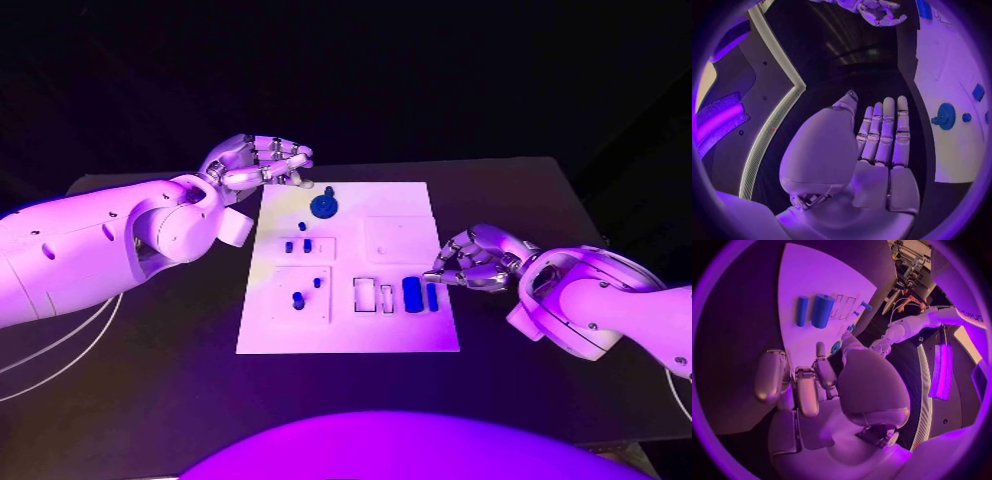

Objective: Assemble the parts on the task board

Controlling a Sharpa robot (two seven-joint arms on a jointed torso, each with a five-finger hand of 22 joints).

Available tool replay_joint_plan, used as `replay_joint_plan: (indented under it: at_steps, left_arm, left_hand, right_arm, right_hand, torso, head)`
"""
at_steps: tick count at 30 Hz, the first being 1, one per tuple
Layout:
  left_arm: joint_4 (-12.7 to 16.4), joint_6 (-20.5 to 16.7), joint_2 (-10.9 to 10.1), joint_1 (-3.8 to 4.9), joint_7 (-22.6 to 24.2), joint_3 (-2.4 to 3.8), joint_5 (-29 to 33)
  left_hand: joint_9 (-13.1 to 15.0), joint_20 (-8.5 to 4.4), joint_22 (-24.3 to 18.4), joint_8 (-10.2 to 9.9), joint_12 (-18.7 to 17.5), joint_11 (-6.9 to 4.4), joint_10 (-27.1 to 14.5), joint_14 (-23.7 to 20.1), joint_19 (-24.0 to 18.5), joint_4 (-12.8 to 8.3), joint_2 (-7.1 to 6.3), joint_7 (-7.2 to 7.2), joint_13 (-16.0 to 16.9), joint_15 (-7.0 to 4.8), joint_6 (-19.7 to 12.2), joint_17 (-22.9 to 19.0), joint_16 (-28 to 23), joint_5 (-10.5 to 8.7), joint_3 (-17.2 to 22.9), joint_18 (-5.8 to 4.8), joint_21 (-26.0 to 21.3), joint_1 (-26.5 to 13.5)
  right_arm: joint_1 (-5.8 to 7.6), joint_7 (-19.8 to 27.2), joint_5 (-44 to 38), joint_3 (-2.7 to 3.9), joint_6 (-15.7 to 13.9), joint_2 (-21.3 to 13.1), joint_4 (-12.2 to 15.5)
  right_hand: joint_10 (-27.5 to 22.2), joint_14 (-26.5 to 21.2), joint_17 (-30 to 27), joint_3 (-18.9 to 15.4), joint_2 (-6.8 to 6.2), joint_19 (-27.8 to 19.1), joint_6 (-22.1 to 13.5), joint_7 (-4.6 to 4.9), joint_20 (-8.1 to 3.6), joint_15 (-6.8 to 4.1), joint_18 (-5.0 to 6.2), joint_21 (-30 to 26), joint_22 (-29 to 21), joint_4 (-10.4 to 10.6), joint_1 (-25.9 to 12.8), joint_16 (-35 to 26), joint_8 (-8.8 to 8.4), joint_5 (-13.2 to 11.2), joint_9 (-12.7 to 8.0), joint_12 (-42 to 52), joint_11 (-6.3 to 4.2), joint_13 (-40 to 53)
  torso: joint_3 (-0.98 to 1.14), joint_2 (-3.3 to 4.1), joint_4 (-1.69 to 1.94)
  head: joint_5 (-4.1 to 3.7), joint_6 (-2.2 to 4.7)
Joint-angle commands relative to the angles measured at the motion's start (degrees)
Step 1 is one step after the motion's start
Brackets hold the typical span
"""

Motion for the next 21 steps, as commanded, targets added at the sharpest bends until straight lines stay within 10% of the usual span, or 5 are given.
replay_joint_plan:
  at_steps: [1, 21]
  left_arm:
    - [0.20, 0.93, -0.01, -0.09, 0.41, 0.05, -0.17]
    - [0.12, 0.97, -0.15, -0.16, 0.21, 0.04, -0.16]
  left_hand:
    - [-0.06, -0.02, -0.06, 0.11, 0.26, 0.22, -0.29, -0.50, 0.23, 0.30, 0.17, 1.11, -0.09, 0.07, -0.49, -0.05, 0.34, 0.03, 0.05, 0.25, -0.37, -0.26]
    - [-0.07, -0.02, -0.11, 0.12, 0.28, 0.22, -0.32, -0.52, 0.29, 0.28, 0.18, 1.11, -0.10, 0.07, -0.51, -0.10, 0.36, 0.04, 0.03, 0.25, -0.44, -0.28]
  right_arm:
    - [-0.48, -5.30, -3.48, 0.03, -1.41, 0.82, -0.36]
    - [-2.13, -8.12, -6.27, 0.02, 3.56, 4.62, -1.69]
  right_hand:
    - [0.62, 4.27, 6.90, -0.96, 0.08, 0.46, -0.32, -0.22, 0.02, -0.18, -1.19, 0.43, 9.23, 0.02, -0.79, 0.41, 0.31, 0.19, 0.08, 0.47, -0.03, 0.84]
    - [1.98, 4.75, 9.69, -5.98, 0.99, 0.77, -0.21, -0.30, 0.12, -0.11, -1.41, 1.92, 9.96, 0.12, -1.98, 1.52, 1.27, 0.31, 0.27, 1.63, -0.04, 4.54]
  torso:
    - [-0.08, 0.08, 0.17]
    - [0.01, 0.10, 0.02]
  head:
    - [-0.29, 0.01]
    - [0.35, 0.01]
